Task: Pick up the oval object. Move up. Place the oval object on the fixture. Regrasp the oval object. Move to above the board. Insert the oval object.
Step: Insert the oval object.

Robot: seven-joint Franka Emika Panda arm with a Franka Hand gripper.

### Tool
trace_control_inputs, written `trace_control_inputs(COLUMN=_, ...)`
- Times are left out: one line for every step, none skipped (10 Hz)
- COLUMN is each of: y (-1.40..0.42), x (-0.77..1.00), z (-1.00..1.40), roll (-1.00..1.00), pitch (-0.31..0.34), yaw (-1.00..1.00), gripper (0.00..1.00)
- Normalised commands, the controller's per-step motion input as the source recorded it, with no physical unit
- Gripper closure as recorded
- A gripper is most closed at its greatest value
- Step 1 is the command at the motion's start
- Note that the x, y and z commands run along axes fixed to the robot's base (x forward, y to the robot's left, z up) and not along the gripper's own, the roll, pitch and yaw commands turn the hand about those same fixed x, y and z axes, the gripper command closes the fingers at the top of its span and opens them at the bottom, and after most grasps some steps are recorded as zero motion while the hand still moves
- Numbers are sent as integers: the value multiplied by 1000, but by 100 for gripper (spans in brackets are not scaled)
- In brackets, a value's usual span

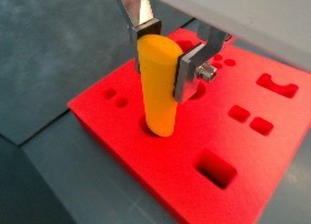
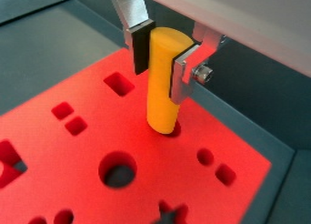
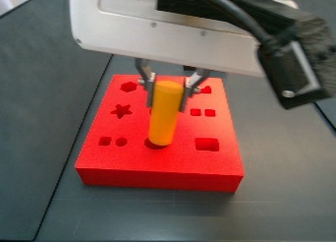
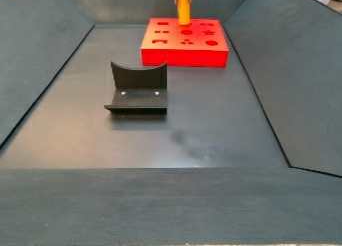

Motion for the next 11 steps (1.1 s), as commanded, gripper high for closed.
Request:
trace_control_inputs(y=0, x=-129, z=-60, roll=0, pitch=-16, yaw=0, gripper=100)
trace_control_inputs(y=-66, x=-31, z=-174, roll=0, pitch=0, yaw=0, gripper=100)
trace_control_inputs(y=-257, x=83, z=-29, roll=24, pitch=0, yaw=-6, gripper=100)
trace_control_inputs(y=-257, x=143, z=0, roll=41, pitch=11, yaw=0, gripper=100)
trace_control_inputs(y=-109, x=137, z=0, roll=33, pitch=29, yaw=-14, gripper=100)
trace_control_inputs(y=0, x=60, z=-11, roll=7, pitch=19, yaw=0, gripper=100)
trace_control_inputs(y=43, x=0, z=-214, roll=0, pitch=0, yaw=0, gripper=100)
trace_control_inputs(y=86, x=0, z=-180, roll=0, pitch=0, yaw=0, gripper=100)
trace_control_inputs(y=89, x=-80, z=-120, roll=0, pitch=0, yaw=0, gripper=100)
trace_control_inputs(y=46, x=-57, z=-111, roll=0, pitch=0, yaw=0, gripper=100)
trace_control_inputs(y=0, x=0, z=-37, roll=0, pitch=0, yaw=0, gripper=100)
